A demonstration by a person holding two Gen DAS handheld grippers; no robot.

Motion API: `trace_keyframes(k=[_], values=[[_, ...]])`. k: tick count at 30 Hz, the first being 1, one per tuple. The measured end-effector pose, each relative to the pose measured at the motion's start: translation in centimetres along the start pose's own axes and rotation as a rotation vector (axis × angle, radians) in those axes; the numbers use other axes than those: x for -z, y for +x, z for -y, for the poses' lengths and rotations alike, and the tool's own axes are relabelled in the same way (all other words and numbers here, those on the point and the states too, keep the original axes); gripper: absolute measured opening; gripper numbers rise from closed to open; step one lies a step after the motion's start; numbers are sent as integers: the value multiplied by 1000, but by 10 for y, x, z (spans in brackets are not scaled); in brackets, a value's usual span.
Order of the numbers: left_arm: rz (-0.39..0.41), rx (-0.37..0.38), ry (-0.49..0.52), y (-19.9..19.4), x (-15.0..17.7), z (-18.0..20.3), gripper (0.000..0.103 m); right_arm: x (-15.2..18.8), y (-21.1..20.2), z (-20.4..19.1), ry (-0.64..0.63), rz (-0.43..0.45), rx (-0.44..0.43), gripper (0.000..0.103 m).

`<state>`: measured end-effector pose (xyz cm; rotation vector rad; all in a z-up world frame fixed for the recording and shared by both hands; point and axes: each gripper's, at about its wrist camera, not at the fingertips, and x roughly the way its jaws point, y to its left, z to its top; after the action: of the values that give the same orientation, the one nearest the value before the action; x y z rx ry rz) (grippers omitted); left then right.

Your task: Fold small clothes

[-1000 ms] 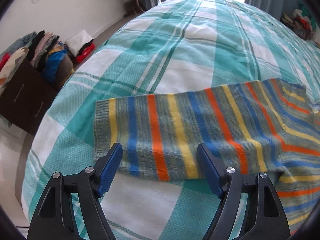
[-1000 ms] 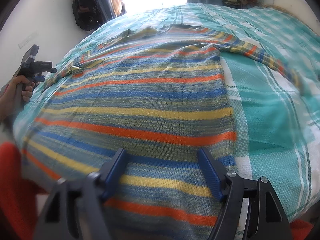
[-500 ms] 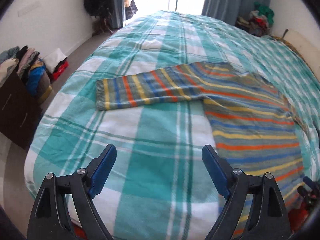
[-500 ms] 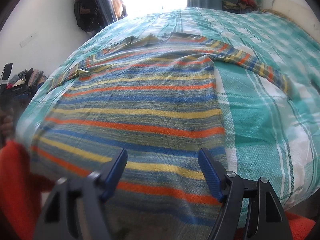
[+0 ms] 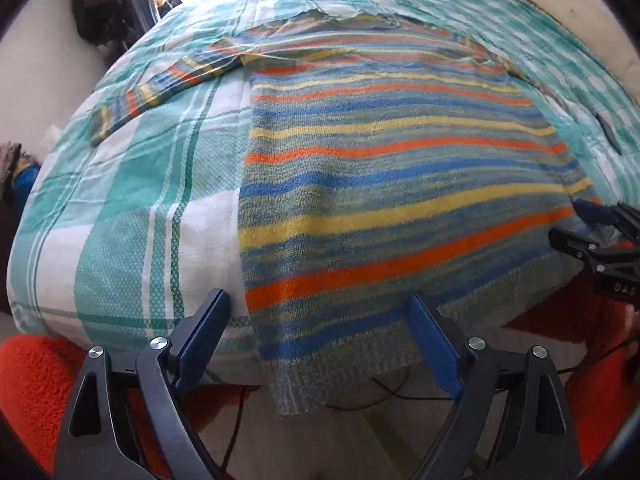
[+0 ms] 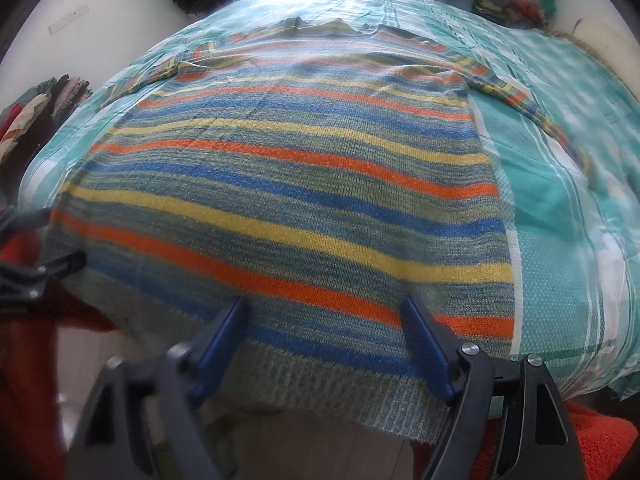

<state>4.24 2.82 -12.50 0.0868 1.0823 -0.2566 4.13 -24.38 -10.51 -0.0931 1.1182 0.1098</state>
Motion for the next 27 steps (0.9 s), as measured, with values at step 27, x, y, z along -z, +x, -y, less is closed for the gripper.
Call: trace_keyframes(k=[27], values=[[90, -72, -129, 120, -117, -38, 103, -17, 15, 33, 178, 101, -9, 90]])
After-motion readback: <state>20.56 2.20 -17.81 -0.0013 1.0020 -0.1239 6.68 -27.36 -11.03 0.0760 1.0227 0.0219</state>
